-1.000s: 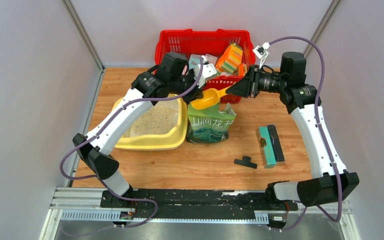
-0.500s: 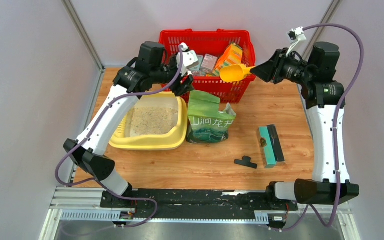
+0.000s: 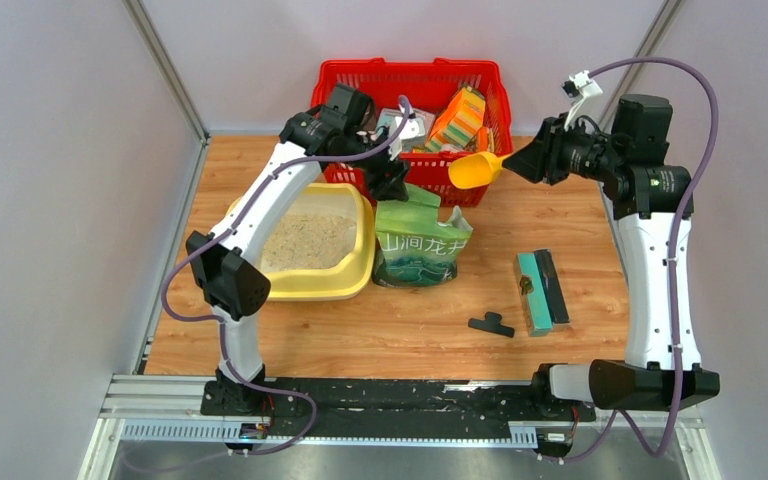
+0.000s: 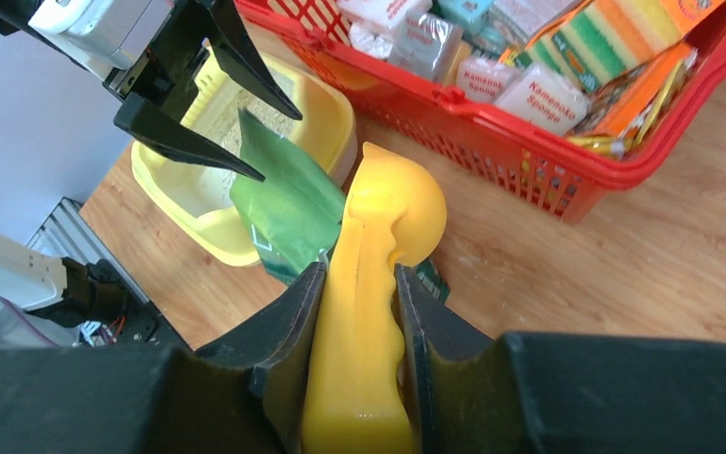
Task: Fill the litter box with clean litter
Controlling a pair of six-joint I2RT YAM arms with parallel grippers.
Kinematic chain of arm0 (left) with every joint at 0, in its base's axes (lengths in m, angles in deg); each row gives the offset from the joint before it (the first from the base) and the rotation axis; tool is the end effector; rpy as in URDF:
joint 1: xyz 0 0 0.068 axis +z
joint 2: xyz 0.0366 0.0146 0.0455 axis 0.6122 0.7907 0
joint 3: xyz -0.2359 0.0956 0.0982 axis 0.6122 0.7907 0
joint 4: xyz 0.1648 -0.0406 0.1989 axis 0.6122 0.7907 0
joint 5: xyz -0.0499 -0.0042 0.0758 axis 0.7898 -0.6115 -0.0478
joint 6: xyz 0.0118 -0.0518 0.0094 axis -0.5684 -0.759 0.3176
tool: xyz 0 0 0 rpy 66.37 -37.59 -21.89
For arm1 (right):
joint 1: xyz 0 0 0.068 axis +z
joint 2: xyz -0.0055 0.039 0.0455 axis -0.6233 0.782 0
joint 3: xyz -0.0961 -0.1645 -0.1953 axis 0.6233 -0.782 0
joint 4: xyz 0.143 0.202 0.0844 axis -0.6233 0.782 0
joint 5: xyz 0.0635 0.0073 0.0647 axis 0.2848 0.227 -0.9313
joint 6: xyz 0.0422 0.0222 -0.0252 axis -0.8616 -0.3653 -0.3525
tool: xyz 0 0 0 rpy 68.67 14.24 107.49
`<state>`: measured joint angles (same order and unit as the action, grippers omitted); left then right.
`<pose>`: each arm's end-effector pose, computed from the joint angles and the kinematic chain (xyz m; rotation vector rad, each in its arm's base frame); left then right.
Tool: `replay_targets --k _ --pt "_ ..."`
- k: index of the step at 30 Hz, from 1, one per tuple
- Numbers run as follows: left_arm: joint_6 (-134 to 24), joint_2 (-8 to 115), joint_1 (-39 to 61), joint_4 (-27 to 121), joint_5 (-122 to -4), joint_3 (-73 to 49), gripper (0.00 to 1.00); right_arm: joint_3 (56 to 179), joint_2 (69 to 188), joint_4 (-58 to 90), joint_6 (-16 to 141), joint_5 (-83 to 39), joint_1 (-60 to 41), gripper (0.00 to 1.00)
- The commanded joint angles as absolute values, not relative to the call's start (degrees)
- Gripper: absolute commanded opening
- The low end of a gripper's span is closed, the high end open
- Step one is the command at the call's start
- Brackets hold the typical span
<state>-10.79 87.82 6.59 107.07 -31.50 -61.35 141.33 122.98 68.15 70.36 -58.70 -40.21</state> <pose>0.3359 -0.2297 0.3978 1.4641 1.7482 -0.8126 0.2401 0.0180 0.4764 -0.4613 1.9424 0.7578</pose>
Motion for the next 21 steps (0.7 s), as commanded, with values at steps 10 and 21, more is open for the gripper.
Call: replay_targets --k 10,21 --pt "-5.3 87.8 4.4 122.5 -21.6 -64.3 0.15 146.8 125.3 80.9 72.8 -56.7 -36.5 0.00" --pt "-16.5 69.0 4.4 94.8 -22.8 -39.9 0.00 157.4 127.8 91.4 79.7 -54.5 -32.2 0.00"
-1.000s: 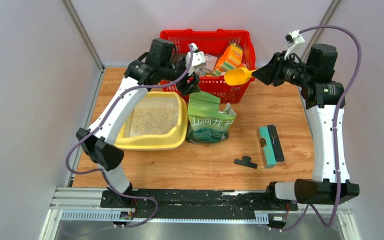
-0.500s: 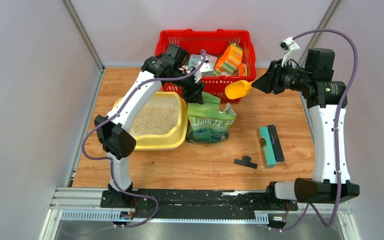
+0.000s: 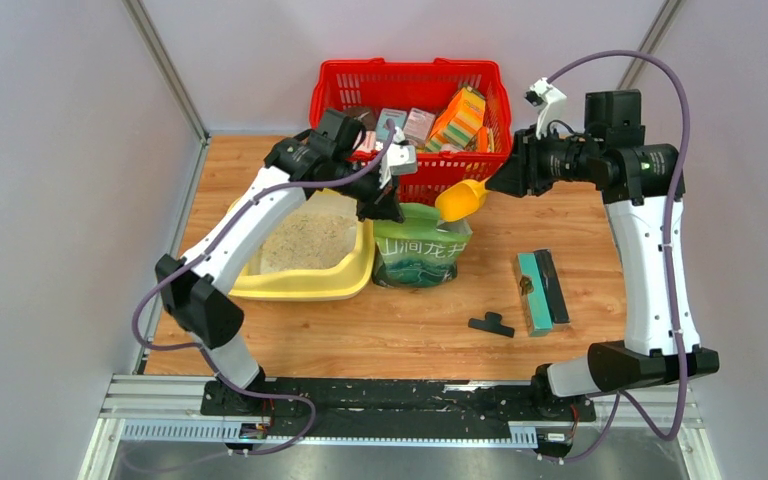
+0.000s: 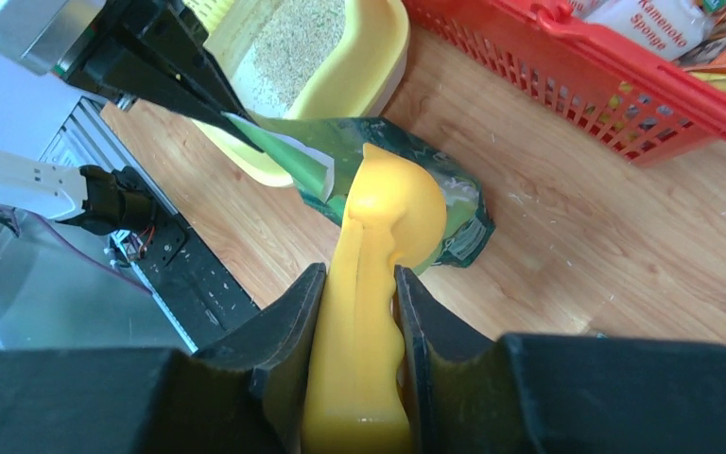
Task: Fill the litter box with clean litter
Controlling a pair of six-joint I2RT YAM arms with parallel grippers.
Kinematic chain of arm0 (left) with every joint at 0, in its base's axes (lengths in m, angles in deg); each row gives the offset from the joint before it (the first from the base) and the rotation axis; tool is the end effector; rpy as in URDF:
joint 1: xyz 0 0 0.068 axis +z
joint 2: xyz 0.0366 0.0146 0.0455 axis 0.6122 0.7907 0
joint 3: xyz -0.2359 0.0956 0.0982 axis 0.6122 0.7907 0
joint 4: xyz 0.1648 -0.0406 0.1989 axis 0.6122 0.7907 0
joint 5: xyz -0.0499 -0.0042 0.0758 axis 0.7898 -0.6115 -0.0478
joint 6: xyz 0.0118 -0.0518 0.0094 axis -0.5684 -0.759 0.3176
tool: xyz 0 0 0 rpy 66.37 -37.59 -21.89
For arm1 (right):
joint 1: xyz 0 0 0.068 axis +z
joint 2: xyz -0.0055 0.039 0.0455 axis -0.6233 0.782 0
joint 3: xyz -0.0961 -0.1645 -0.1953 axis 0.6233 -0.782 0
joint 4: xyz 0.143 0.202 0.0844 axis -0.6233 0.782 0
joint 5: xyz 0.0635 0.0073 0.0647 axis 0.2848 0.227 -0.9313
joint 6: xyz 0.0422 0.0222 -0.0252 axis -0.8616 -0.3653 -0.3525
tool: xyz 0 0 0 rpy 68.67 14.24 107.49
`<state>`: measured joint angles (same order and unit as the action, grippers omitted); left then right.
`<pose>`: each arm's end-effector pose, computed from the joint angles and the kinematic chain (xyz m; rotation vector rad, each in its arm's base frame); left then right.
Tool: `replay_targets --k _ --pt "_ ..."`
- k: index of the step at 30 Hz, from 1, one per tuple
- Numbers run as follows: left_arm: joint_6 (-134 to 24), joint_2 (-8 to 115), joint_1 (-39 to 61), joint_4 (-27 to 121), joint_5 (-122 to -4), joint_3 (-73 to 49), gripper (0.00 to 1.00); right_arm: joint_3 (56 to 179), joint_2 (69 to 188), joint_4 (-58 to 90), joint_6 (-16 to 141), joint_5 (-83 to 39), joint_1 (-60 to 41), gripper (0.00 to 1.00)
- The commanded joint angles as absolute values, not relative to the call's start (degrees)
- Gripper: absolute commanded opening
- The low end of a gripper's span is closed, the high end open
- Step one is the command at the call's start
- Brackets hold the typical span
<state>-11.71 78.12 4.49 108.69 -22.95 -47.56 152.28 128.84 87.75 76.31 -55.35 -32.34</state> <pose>0.2868 -0.2199 0.3890 1.5286 1.7548 -1.0501 0.2338 0.0490 0.4776 -0.6094 2.1415 0.8094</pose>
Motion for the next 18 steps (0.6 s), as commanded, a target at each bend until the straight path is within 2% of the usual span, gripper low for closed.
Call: replay_targets --k 1,4,18 --pt "-17.2 66.2 4.4 92.5 -23.3 -38.1 0.00 158.1 127.9 92.6 80.0 -54.3 -32.2 0.00" --pt "-18.2 63.8 4.4 87.7 -24.5 -34.0 0.00 159.0 127.6 95.1 82.2 -54.2 -32.1 0.00" --pt "-22.0 64.3 4.4 84.1 -23.9 -33.8 0.00 156.6 126.6 100.5 89.2 -49.4 -27.4 0.00"
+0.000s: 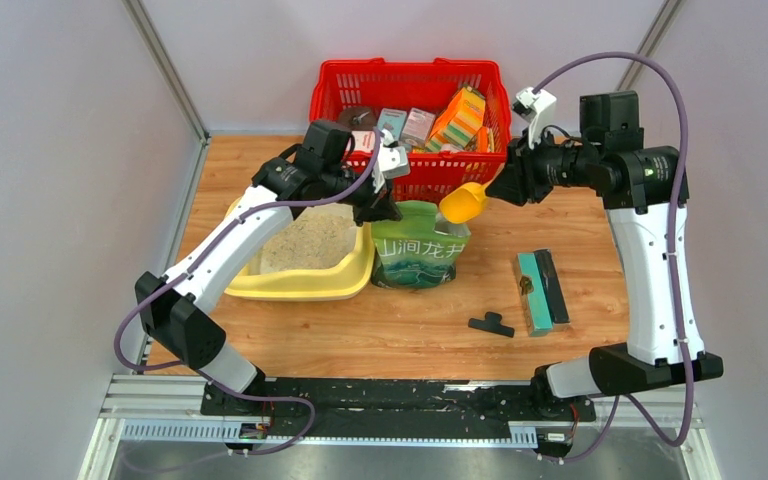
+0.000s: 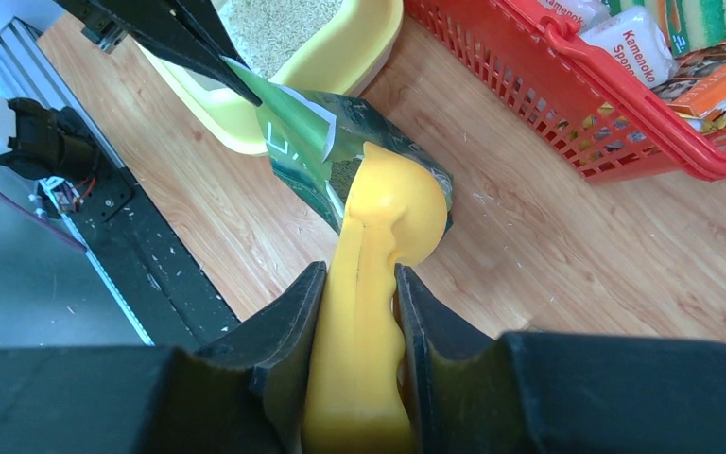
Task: Fill the litter box with clean litter
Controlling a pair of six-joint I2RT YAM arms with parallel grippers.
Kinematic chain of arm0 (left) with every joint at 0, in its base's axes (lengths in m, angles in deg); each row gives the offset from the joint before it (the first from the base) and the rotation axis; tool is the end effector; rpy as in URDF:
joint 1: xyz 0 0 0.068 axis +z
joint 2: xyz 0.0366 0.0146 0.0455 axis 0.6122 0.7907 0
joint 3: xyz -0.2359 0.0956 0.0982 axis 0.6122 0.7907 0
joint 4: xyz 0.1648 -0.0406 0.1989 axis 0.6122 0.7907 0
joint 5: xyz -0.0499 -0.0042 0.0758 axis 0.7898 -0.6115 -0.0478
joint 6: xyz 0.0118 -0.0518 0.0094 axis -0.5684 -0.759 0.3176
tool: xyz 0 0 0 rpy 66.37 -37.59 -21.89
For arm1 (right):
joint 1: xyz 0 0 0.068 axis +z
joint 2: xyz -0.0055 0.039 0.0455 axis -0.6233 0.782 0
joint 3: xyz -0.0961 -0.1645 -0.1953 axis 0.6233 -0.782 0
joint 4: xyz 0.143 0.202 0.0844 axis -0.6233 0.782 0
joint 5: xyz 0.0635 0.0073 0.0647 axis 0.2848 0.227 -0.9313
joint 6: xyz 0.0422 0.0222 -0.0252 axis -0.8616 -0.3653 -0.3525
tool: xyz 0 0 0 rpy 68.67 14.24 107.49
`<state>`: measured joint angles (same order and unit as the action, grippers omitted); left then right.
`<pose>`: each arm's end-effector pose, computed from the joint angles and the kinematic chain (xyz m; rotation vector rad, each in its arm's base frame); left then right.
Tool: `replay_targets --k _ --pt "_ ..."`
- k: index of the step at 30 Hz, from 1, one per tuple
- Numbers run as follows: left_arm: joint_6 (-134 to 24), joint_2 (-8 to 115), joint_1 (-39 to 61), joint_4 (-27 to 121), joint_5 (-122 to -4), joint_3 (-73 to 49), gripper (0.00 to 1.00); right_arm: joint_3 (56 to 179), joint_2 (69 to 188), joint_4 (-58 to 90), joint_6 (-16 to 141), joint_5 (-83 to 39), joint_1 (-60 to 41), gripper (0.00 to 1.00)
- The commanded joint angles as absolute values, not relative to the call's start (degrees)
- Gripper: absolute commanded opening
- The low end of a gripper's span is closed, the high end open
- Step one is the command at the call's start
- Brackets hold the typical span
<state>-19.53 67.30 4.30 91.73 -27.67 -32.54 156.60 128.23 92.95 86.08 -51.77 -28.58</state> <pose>0.2652 -0.2046 0.3893 1.3865 1.6989 -0.9519 0.2131 0.0595 0.4910 -0.8263 2.0720 0.6839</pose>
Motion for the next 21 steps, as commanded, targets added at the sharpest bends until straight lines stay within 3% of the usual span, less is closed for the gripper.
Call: replay_targets --k 1,10,21 --pt "-22.2 64.2 4.4 83.8 -23.8 -33.7 0.00 155.6 126.7 100.6 89.4 -48.7 -26.8 0.00" --pt "-25.0 61.4 4.4 77.9 -25.2 -29.2 0.00 157.1 131.9 106.0 92.4 -46.5 -24.9 0.00" --pt "-32.0 56.9 2.1 60.2 -30.7 -19.5 0.00 154.7 136.4 97.7 72.4 -40.1 -21.9 0.00"
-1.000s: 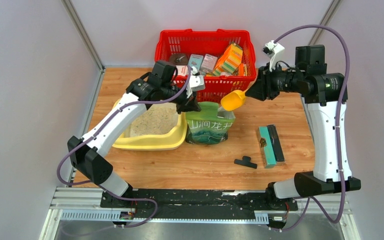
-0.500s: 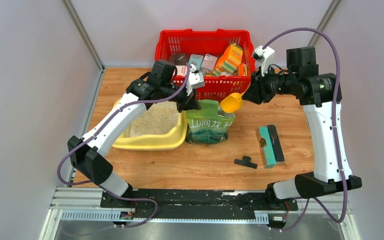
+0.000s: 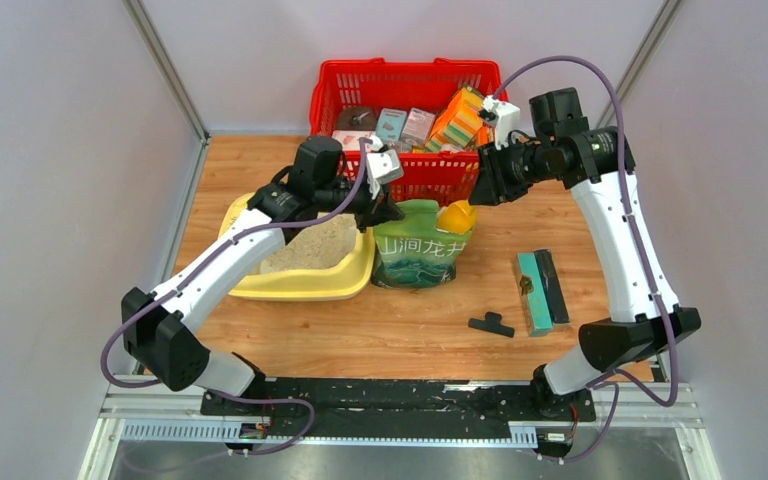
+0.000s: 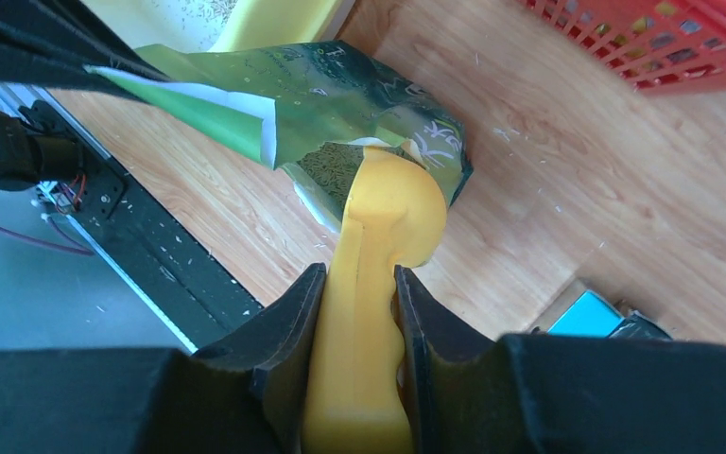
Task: Fill the litter box with clean litter
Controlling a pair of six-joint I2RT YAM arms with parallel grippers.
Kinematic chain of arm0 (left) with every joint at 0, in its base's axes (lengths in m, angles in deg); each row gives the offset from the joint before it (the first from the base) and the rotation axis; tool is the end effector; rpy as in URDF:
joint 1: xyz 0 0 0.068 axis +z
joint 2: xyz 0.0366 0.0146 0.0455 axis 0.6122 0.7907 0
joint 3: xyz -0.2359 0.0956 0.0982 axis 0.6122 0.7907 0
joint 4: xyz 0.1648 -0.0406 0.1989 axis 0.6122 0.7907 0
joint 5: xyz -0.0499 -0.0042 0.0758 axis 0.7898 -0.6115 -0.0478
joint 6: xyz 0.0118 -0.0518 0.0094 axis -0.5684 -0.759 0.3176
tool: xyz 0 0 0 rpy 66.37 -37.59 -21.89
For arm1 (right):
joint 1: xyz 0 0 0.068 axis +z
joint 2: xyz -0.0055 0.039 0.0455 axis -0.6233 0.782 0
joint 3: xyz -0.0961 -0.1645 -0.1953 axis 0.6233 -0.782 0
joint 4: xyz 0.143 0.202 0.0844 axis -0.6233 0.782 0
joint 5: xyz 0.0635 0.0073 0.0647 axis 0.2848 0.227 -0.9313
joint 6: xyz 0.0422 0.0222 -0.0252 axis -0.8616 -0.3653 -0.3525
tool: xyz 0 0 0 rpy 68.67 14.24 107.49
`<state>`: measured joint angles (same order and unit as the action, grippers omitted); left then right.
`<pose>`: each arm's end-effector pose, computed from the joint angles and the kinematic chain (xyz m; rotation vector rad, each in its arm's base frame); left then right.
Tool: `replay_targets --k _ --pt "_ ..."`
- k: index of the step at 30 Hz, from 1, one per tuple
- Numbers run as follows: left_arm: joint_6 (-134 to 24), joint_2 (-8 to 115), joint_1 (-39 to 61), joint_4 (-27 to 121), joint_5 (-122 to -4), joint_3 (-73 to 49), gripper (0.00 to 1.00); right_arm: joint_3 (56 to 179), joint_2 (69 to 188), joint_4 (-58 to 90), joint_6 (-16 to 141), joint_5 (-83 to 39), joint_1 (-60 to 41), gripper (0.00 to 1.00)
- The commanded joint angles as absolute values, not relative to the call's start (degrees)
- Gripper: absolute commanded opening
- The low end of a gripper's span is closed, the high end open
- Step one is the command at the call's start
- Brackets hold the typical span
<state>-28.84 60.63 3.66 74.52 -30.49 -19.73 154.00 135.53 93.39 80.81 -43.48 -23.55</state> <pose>0.2534 -0.1996 0.3763 1.2325 1.6535 -0.9497 0.2575 0.0870 0.4481 -0.7665 2.3329 0.6543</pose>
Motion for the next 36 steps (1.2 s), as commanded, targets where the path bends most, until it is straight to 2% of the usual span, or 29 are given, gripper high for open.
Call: replay_targets --k 1,9,16,21,25,32,36 --pt "-32.3 57.3 1.8 57.6 -31.3 -19.6 0.00 154.4 136.8 97.4 71.8 -39.3 -21.6 0.00" --pt "-35.4 63.5 0.8 53.0 -34.0 -27.3 0.00 154.6 141.0 95.7 63.1 -38.3 -21.4 0.00" --pt "-36.5 64.6 0.8 47.3 -34.8 -30.6 0.00 161.0 143.4 95.8 64.2 -22.9 -21.5 0.00" --pt "-38.6 64.5 0.9 41.4 -36.7 -30.7 0.00 156.4 141.9 95.6 64.7 -20.2 -21.3 0.00" --pt "-36.2 64.0 0.9 42.6 -36.4 -28.6 0.00 151.2 140.3 95.2 64.1 -22.1 -20.6 0.00" --pt "-32.6 60.2 0.9 48.6 -31.7 -24.1 0.00 146.6 138.8 94.1 60.8 -12.7 -19.6 0.00" --pt "-33.0 59.1 0.9 50.5 -31.7 -22.8 0.00 144.7 138.8 93.0 59.3 -12.5 -19.5 0.00"
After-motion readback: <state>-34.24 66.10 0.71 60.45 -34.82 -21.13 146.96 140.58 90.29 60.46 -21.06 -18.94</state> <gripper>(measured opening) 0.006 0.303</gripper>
